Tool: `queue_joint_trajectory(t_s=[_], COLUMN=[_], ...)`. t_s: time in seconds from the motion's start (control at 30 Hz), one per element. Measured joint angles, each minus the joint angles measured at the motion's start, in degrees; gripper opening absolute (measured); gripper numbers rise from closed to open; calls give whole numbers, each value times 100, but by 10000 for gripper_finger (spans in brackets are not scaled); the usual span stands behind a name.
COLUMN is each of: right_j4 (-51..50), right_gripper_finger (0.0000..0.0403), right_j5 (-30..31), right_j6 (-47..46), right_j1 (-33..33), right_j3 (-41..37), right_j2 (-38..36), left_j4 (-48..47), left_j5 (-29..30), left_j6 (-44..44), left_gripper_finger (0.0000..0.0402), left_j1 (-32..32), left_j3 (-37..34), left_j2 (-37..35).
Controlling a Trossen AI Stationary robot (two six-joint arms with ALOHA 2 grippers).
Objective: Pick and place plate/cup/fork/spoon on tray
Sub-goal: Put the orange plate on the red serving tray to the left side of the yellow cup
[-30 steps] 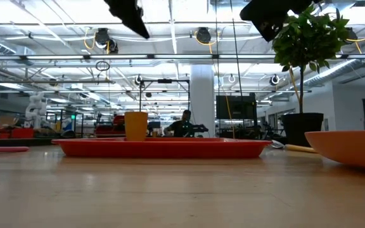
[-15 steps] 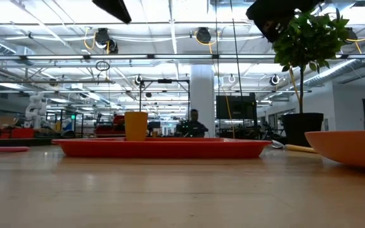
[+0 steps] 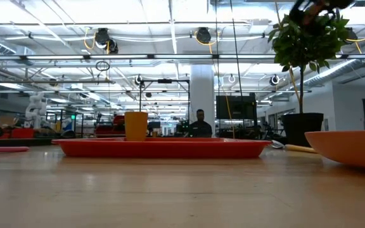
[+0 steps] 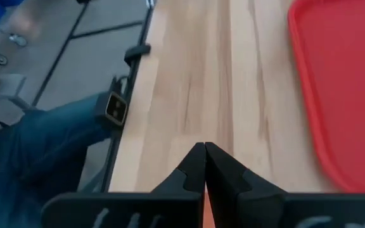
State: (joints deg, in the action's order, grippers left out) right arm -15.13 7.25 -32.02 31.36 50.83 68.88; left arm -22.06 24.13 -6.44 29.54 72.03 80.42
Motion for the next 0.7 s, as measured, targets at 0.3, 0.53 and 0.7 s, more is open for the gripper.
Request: queue_joint_trajectory(t_s=[0.3, 0.53, 0.7], right_j4=[-1037, -1825, -2075], right_gripper_finger=[0, 0, 0], right_j5=[39, 331, 342], right_j6=[-1040, -1746, -2299], right_j1=[814, 1381, 1845], right_j3=[492, 1018, 1316], right_j2=[2, 2, 54], left_j4=[388, 925, 1081], left_j5=[158, 193, 190], left_j6=[-365, -396, -450], left_gripper_finger=[150, 150, 150], left_j1=[39, 96, 98], left_j3=[-7, -4, -4], left_j2=[119, 375, 491])
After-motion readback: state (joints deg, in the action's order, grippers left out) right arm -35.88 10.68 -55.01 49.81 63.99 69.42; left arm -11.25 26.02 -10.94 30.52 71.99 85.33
